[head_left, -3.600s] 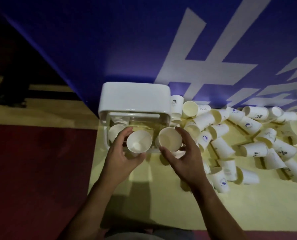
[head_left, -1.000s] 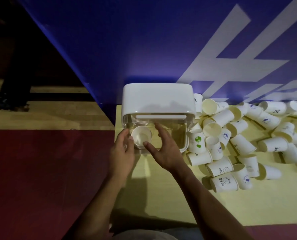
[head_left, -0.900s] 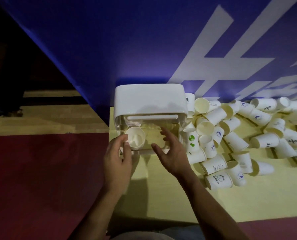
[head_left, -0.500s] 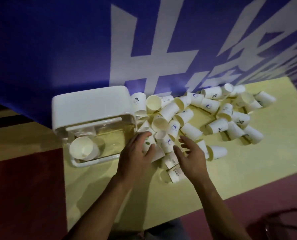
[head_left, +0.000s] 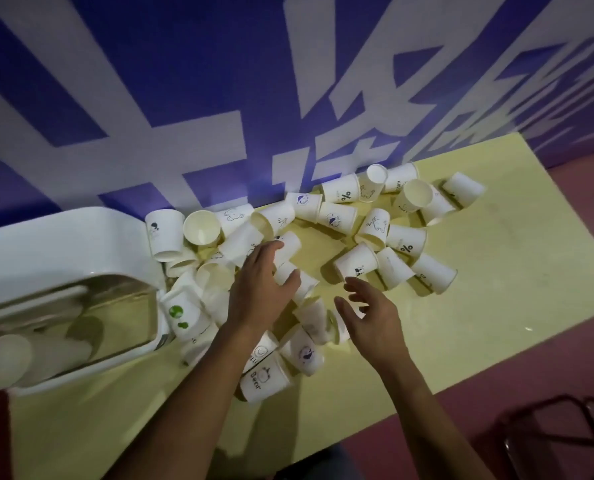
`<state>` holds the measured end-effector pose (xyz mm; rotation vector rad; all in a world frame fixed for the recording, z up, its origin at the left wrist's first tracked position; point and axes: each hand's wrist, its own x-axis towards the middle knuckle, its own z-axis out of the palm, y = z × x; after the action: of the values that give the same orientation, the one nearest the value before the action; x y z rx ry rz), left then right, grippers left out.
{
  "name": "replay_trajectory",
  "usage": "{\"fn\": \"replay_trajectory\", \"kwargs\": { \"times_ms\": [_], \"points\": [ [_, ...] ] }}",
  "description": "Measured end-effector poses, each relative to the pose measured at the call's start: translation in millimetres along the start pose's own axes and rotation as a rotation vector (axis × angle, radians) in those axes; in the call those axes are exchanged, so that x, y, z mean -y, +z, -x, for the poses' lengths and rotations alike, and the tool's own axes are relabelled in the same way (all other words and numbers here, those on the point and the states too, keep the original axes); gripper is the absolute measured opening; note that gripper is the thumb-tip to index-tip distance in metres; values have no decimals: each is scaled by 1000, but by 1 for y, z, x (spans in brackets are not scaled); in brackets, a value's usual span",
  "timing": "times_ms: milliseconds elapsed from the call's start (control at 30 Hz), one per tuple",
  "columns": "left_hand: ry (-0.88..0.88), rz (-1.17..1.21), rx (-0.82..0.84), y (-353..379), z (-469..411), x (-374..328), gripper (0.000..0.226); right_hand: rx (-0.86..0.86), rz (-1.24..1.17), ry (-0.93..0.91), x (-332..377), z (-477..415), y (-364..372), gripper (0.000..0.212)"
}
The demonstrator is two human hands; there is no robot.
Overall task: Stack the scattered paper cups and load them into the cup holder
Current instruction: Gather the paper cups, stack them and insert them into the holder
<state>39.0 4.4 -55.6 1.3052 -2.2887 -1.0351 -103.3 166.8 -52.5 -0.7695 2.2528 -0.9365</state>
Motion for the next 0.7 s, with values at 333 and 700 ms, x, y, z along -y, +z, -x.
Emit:
{"fn": "replay_trajectory", "kwargs": {
  "times_ms": [333,700],
  "points": [
    [-94,-382,-31,34,-104,23,80,84,30,0,-31,-68,-36,43],
    [-151,-509,1,38,-134,25,70,-5,92,25,-50,-122,-56,42]
  ]
}}
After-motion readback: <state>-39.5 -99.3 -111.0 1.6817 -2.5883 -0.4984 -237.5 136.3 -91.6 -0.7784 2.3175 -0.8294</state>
